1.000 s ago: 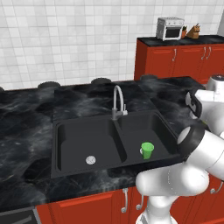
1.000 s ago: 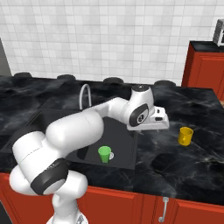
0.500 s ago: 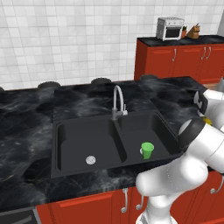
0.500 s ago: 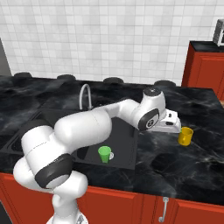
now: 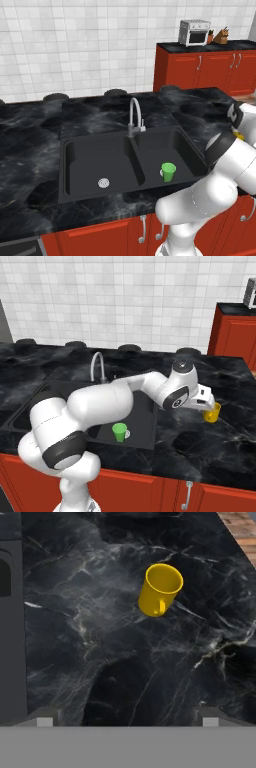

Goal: Move any existing items from the left basin to the right basin for drying. Then move the mug from the counter to the left basin of the sink for washing.

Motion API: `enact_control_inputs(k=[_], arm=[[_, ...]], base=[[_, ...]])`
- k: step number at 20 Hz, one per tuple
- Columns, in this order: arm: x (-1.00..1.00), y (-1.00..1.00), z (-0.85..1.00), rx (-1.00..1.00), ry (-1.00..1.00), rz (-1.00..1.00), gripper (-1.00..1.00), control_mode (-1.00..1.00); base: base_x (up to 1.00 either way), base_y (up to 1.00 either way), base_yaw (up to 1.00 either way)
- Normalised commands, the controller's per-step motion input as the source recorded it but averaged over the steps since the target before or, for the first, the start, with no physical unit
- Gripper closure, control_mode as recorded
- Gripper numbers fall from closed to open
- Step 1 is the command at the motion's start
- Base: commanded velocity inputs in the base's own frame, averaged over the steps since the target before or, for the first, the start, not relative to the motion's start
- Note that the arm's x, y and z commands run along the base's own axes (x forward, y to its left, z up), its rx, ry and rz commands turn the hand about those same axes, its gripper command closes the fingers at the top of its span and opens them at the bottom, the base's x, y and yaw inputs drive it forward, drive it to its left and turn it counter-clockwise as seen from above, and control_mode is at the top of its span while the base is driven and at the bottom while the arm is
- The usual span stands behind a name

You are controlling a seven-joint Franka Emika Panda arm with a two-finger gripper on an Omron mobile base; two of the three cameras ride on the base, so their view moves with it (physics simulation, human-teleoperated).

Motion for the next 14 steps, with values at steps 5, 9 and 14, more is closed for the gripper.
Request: enact_control_inputs(k=[5, 9, 14], arm=[[0.0, -0.23, -0.01, 0.01, -0.02, 0.0, -1.0, -1.0], [0.0, -0.17, -0.04, 0.0, 0.0, 0.0, -1.0, -1.0], [0.07, -0.12, -0.05, 0.0, 0.0, 0.0, -1.0, -1.0]], base=[[0.0, 0.0, 0.0], [0.0, 0.0, 0.0], [0.0, 0.0, 0.0]])
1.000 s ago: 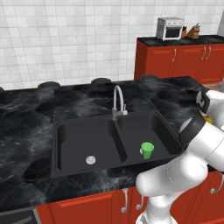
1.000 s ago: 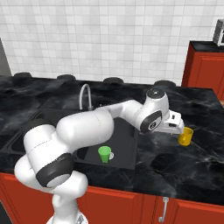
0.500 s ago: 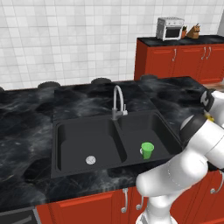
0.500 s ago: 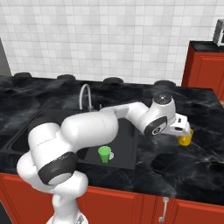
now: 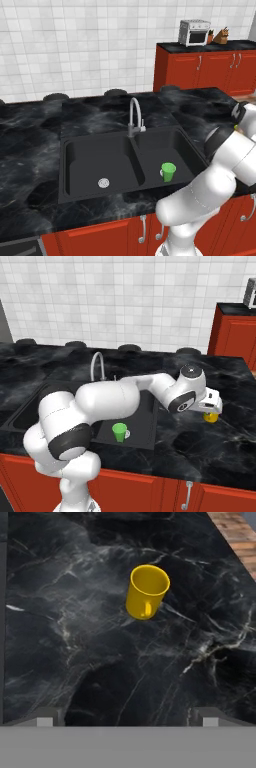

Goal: Move any existing items from the left basin to the right basin for drying. Then move the mug from the counter to the left basin of the sink for washing.

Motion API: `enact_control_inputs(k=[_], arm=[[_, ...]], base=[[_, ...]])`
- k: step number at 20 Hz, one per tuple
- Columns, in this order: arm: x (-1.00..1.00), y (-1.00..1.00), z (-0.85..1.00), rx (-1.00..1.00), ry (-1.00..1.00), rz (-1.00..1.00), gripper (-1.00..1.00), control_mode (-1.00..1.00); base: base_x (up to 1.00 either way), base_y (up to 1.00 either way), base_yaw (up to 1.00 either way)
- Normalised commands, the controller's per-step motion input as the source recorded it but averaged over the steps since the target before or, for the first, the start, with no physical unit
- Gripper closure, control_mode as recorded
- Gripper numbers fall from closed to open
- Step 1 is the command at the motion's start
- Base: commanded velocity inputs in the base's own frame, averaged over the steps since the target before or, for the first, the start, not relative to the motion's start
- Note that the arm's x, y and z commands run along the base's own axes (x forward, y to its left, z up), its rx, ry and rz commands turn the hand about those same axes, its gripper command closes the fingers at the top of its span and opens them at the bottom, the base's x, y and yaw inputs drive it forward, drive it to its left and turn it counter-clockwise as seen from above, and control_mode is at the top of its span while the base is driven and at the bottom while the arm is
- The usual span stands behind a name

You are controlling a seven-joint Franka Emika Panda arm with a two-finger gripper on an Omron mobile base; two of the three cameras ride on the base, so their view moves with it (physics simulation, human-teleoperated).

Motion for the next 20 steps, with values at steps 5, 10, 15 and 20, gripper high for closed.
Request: enact_control_inputs(k=[5, 10, 15, 20], arm=[[0.16, -0.08, -0.03, 0.01, 0.0, 0.0, -1.0, -1.0], [0.13, -0.13, -0.06, 0.02, 0.01, 0.0, -1.0, -1.0], [0.11, -0.08, -0.05, 0.02, 0.01, 0.0, -1.0, -1.0], [0.16, -0.06, -0.05, 0.04, 0.0, 0.0, -1.0, -1.0]], base=[[0.0, 0.0, 0.0], [0.0, 0.0, 0.0], [0.0, 0.0, 0.0], [0.0, 0.0, 0.0]])
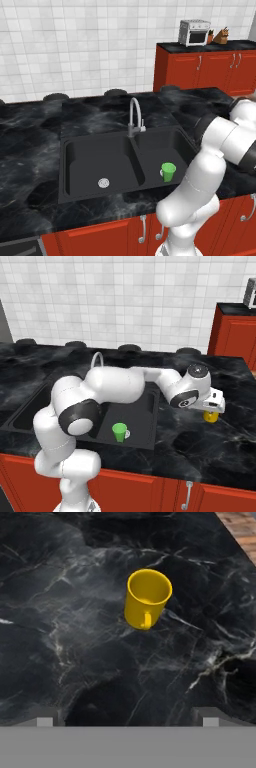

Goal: Move any existing items from the left basin to the right basin for drying. Then move the mug from the counter to the left basin of the sink for washing.

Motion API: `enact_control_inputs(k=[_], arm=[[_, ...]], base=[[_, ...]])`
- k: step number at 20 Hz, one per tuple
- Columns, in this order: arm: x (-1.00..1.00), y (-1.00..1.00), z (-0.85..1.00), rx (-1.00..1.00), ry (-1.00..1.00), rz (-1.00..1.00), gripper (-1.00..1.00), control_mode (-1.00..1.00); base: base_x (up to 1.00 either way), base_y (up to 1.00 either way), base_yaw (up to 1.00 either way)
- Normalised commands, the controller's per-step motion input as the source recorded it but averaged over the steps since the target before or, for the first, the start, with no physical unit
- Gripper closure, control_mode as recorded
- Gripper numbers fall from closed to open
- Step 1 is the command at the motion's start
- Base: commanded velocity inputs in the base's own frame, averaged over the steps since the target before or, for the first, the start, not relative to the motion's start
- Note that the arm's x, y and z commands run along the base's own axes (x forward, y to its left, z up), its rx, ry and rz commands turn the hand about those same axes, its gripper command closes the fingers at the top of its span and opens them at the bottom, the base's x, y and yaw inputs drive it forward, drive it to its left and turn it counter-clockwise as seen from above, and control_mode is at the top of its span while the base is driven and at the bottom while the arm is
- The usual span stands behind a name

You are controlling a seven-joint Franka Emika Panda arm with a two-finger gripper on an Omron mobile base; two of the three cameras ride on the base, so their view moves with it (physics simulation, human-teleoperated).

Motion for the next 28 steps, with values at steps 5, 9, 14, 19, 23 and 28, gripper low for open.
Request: enact_control_inputs(k=[5, 9, 14, 19, 23, 28], arm=[[0.14, -0.04, -0.06, 0.06, 0.0, 0.0, -1.0, -1.0], [0.1, -0.06, -0.14, 0.04, 0.0, 0.0, -1.0, -1.0], [0.08, -0.11, -0.24, 0.0, 0.0, 0.0, -1.0, -1.0], [0.13, -0.08, -0.21, 0.0, 0.0, 0.0, -1.0, -1.0], [0.18, -0.09, -0.09, 0.01, 0.0, 0.0, -1.0, -1.0], [0.17, -0.08, -0.08, 0.01, 0.0, 0.0, -1.0, -1.0]], base=[[0.0, 0.0, 0.0], [0.0, 0.0, 0.0], [0.0, 0.0, 0.0], [0.0, 0.0, 0.0], [0.0, 0.0, 0.0], [0.0, 0.0, 0.0]])
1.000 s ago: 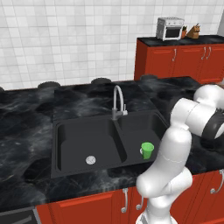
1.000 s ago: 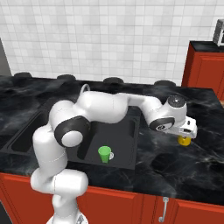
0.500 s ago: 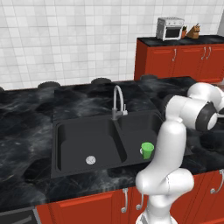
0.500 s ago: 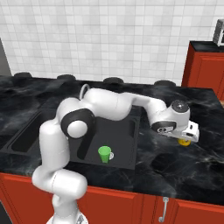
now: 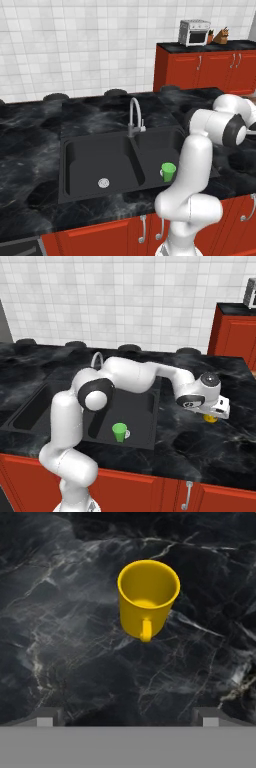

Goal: Move any existing items from the left basin to the right basin for drying. Then move the mug from the counter to the left basin of the sink for washing.

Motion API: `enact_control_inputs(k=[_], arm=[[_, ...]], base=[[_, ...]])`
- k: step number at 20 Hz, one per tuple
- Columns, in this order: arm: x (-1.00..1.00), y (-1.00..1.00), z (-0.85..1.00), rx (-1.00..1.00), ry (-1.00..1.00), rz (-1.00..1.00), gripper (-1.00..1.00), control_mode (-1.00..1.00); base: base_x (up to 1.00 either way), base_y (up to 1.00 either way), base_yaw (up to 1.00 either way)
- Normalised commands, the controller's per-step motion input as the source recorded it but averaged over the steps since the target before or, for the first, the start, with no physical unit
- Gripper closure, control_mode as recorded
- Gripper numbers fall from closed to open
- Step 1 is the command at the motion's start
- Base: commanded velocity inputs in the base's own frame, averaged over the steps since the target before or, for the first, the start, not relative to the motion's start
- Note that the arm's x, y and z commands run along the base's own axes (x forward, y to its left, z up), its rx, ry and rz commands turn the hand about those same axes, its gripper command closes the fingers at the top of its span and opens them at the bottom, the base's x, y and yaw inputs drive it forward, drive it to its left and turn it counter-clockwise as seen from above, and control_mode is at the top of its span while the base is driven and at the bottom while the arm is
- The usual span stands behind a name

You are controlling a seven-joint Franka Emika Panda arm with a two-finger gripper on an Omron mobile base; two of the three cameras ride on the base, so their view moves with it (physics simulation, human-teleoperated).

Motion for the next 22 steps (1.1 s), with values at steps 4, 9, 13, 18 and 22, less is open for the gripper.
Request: enact_control_inputs(k=[4, 9, 13, 18, 22], arm=[[0.16, -0.04, -0.12, 0.0, 0.0, 0.0, -1.0, -1.0], [0.18, -0.03, -0.14, 0.0, 0.0, 0.0, -1.0, -1.0], [0.14, -0.05, -0.13, 0.0, 0.0, 0.0, -1.0, -1.0], [0.12, -0.04, -0.11, 0.0, 0.0, 0.0, -1.0, -1.0], [0.1, -0.04, -0.13, 0.0, 0.0, 0.0, -1.0, -1.0]], base=[[0.0, 0.0, 0.0], [0.0, 0.0, 0.0], [0.0, 0.0, 0.0], [0.0, 0.0, 0.0], [0.0, 0.0, 0.0]])
